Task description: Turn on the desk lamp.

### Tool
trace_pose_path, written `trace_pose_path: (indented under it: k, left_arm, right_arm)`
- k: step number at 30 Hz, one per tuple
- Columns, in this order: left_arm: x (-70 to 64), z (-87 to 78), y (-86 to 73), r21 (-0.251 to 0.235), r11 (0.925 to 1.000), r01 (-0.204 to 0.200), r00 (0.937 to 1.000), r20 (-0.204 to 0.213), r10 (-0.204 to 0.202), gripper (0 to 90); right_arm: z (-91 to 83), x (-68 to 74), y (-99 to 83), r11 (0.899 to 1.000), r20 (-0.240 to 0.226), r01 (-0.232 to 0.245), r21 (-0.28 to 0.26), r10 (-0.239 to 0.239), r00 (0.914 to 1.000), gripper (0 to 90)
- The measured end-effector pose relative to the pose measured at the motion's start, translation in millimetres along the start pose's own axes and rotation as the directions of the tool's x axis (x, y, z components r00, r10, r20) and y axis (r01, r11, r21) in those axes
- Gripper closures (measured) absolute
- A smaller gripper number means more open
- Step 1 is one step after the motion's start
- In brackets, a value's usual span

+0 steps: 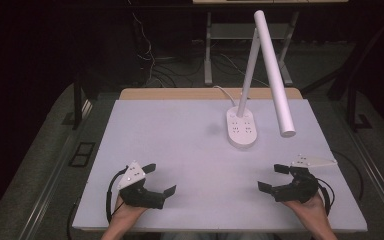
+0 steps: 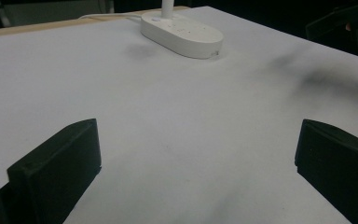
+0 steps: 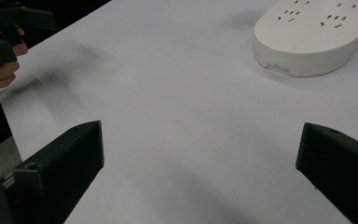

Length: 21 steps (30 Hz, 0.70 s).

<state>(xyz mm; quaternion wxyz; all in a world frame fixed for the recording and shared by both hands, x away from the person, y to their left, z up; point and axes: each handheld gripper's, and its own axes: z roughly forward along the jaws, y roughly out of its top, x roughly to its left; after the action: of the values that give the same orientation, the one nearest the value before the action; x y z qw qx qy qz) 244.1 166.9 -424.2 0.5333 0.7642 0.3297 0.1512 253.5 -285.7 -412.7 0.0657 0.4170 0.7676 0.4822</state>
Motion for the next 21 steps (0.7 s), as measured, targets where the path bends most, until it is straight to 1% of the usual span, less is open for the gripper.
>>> trace_pose_path:
  k: [9,11,12,13,18,21]
  left_arm:
    - [-1.5,0.8,-0.5,0.007,1.0000,-0.004,0.9999,0.009,0.004,0.0]
    - [-1.3,0.7,-0.8,0.006,1.0000,-0.003,1.0000,0.009,0.003,0.0]
    - [-1.1,0.6,-1.0,0.007,1.0000,-0.003,1.0000,0.008,0.003,0.0]
    - [-1.0,0.3,-1.0,0.007,1.0000,-0.004,1.0000,0.008,0.003,0.0]
    - [-1.1,-0.2,-1.3,0.008,1.0000,-0.004,1.0000,0.006,0.003,0.0]
    - [-0.7,-0.3,-1.4,0.010,0.9999,-0.004,1.0000,0.005,0.004,0.0]
  right_arm:
    - [-0.5,-1.1,1.4,1.000,-0.002,0.002,0.017,-0.002,1.0000,0.3]
    - [-0.4,-1.5,2.4,1.000,0.001,0.010,0.014,-0.010,1.0000,0.3]
    - [-0.8,-1.0,2.8,1.000,-0.001,0.002,0.022,-0.002,1.0000,0.3]
    - [-0.7,-1.6,3.4,1.000,0.000,0.011,0.020,-0.011,0.9999,0.3]
    - [-1.6,-1.7,7.3,0.999,-0.002,0.002,0.032,-0.002,1.0000,0.3]
    - [-1.8,-1.9,9.6,0.999,-0.003,0.007,0.039,-0.007,1.0000,0.3]
